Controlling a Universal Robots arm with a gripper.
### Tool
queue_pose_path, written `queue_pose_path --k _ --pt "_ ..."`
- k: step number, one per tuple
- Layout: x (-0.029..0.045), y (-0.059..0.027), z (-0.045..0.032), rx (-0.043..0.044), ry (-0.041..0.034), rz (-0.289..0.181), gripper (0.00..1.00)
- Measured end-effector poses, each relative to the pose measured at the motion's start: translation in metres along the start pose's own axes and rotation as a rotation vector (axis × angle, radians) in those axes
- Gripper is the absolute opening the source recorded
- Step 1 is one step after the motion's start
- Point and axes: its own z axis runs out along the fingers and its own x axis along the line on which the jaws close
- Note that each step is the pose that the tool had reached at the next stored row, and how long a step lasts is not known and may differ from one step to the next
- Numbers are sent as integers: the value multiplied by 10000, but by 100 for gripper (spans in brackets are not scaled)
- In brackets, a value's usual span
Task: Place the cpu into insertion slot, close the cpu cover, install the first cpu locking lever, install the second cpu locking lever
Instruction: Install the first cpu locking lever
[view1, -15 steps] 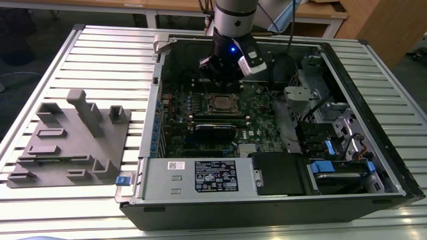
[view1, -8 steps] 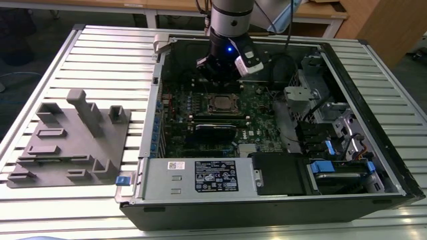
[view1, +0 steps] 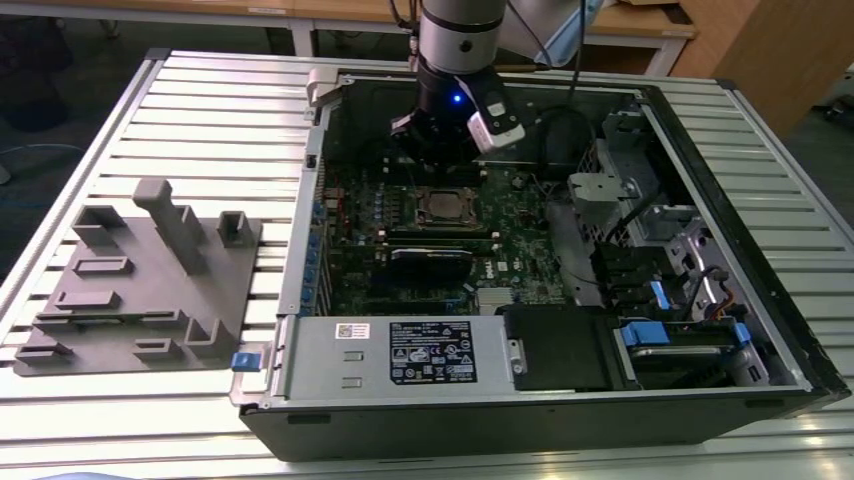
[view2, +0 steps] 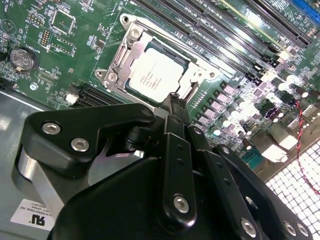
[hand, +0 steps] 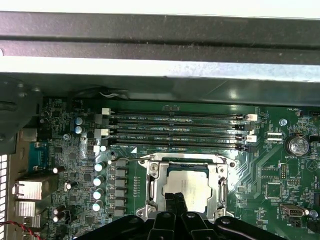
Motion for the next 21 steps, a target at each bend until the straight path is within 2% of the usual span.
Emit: queue_pose_path --k 13,17,21 --pt "18 0 0 0 0 3 11" --pt "76 1 1 0 -3 2 11" --pt "177 3 3 0 -10 0 11"
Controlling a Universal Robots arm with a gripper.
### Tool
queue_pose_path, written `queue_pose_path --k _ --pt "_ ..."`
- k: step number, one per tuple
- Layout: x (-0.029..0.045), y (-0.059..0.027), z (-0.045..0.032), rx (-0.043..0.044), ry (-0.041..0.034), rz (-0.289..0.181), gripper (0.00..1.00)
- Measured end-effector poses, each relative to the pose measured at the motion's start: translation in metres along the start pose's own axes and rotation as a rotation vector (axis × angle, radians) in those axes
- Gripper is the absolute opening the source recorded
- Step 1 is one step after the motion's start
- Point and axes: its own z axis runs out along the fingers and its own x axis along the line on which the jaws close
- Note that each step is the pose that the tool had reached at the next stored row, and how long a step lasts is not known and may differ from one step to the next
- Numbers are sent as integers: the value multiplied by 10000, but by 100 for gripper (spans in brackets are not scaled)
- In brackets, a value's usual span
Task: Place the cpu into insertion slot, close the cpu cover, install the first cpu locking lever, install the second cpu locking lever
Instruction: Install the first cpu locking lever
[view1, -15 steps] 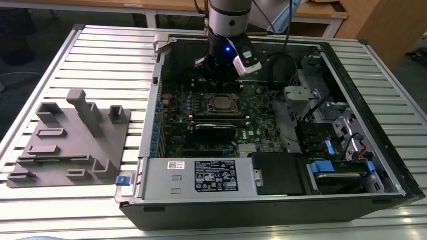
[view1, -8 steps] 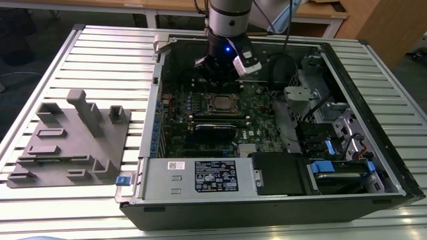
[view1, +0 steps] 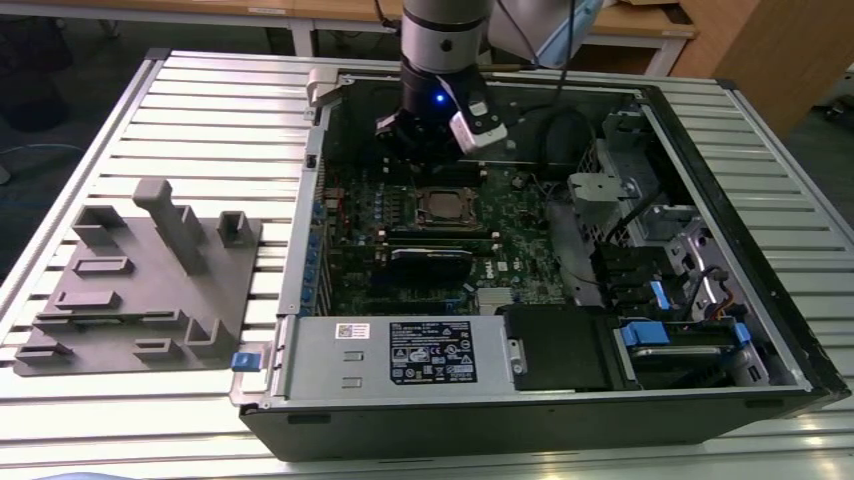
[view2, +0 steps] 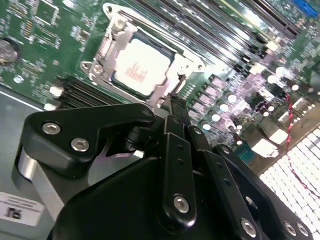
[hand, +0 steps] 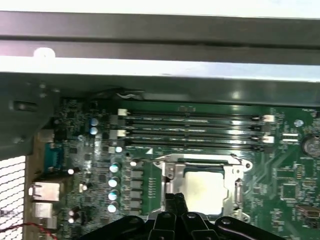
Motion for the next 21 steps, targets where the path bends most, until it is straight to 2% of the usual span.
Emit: queue_pose_path --k 12,19,21 --pt "242 4 9 0 -10 -1 11" --pt "270 5 11 -3 -9 -2 11" --pt "272 4 11 -69 -11 0 11"
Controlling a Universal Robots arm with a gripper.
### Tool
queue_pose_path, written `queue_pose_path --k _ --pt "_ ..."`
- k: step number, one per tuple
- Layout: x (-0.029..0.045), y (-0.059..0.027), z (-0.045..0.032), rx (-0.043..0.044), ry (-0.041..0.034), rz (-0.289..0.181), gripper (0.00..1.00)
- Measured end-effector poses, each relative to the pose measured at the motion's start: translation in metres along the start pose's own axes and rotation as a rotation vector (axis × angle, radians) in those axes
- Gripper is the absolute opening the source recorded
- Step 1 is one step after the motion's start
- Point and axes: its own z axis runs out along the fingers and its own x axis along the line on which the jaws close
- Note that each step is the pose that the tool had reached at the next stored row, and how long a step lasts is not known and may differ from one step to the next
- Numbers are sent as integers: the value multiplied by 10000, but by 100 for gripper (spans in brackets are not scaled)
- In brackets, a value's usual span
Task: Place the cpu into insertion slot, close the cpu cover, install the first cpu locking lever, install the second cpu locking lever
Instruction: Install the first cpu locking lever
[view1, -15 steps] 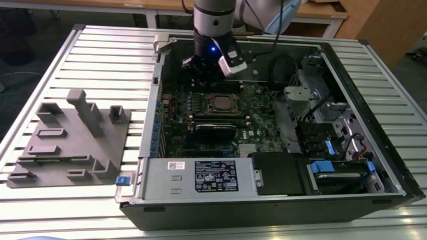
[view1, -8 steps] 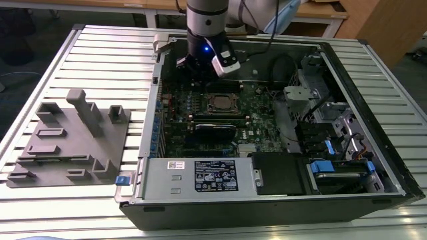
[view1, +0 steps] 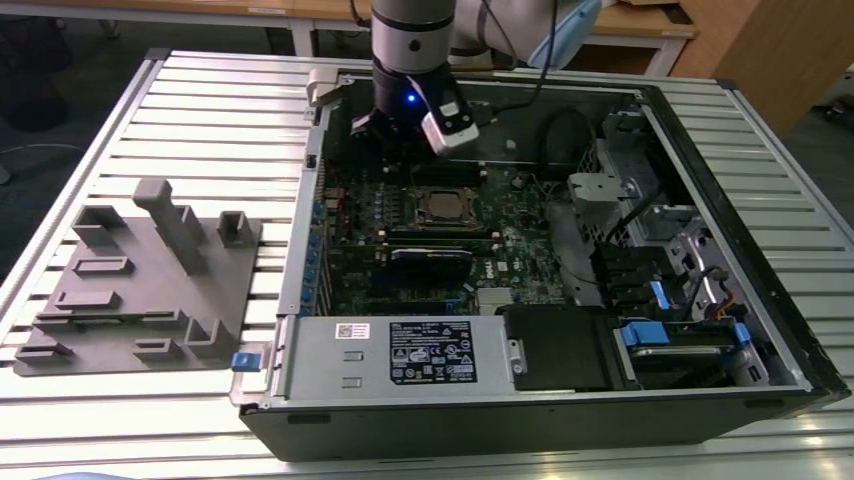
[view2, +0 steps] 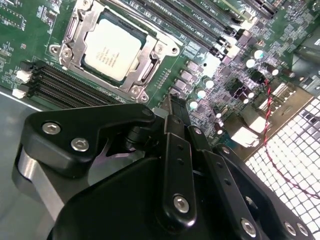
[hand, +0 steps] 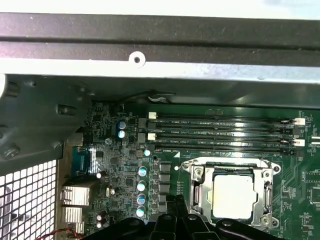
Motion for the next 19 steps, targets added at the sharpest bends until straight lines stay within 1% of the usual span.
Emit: queue_pose_path --k 4,6,7,9,11,12,16,17,18,19 --pt "1 -2 0 -246 -4 1 11" --pt "3 -3 0 -391 -7 2 11" --pt "6 -4 0 -477 -9 3 11" --pt "15 -7 0 -710 -13 4 11" --pt "30 -13 0 -990 -19 5 11" --pt "37 -16 -1 -1114 -22 5 11" --pt "67 -27 -1 -1544 -32 7 11" --pt "75 -30 -1 -1663 -37 7 11" --pt "83 -32 -1 -1761 -39 8 11" --pt "88 -34 -1 -1834 -41 9 11"
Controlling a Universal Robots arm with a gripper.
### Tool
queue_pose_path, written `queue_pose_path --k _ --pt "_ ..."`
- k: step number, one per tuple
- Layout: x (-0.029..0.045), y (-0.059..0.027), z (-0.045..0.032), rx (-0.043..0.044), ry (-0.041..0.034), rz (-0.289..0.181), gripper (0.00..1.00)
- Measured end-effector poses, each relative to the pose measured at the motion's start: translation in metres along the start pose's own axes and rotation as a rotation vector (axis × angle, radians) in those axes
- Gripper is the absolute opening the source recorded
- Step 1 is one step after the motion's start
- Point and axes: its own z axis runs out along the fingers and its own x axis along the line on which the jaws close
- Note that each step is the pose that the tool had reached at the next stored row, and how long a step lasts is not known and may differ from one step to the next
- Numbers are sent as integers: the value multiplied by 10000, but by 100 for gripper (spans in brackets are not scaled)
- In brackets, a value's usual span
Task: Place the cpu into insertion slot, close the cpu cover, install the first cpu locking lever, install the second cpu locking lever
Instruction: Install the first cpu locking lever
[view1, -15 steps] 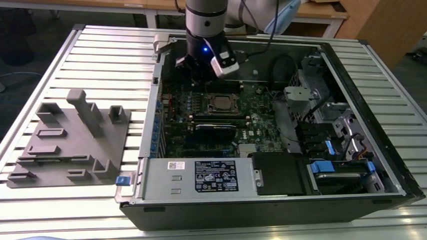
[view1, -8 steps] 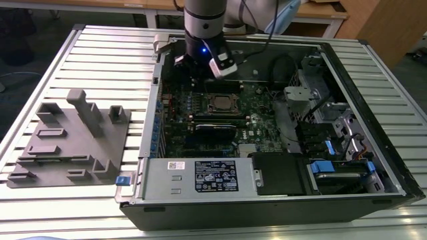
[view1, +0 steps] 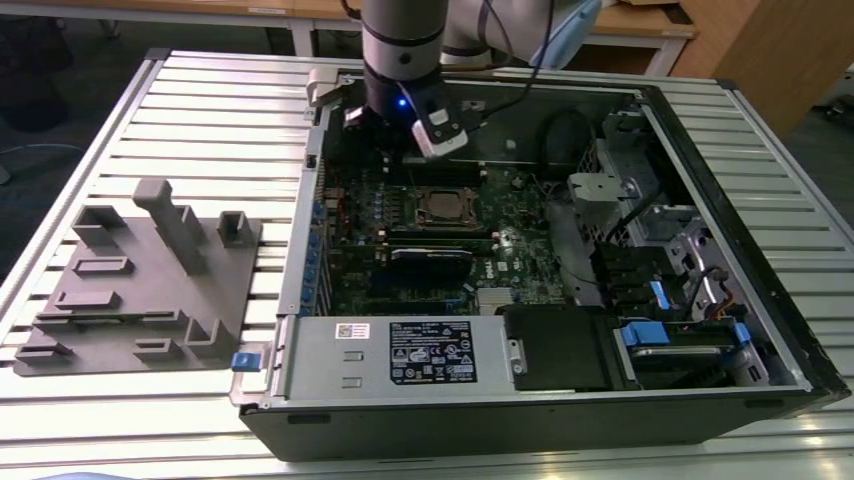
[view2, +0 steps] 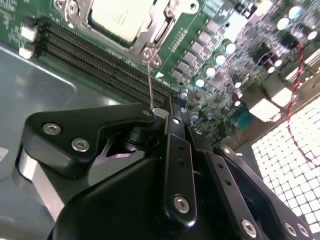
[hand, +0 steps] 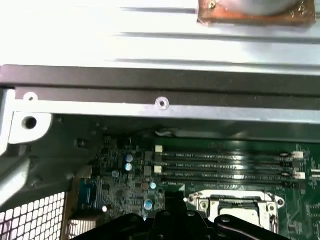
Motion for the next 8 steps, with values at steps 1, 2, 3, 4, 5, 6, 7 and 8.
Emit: queue_pose_path --k 1,2,3,4,5,6,7,8 --pt "5 -1 0 -57 -1 1 11" --pt "9 -2 -1 -110 -3 0 11" --pt "10 -2 -1 -139 -4 -1 11" --pt "10 -2 0 -144 -4 0 11" --pt "10 -2 0 -147 -4 0 11" --pt "11 -2 -1 -155 -4 1 11" --pt "11 -2 -1 -166 -4 0 11" --pt "10 -2 0 -169 -5 0 11"
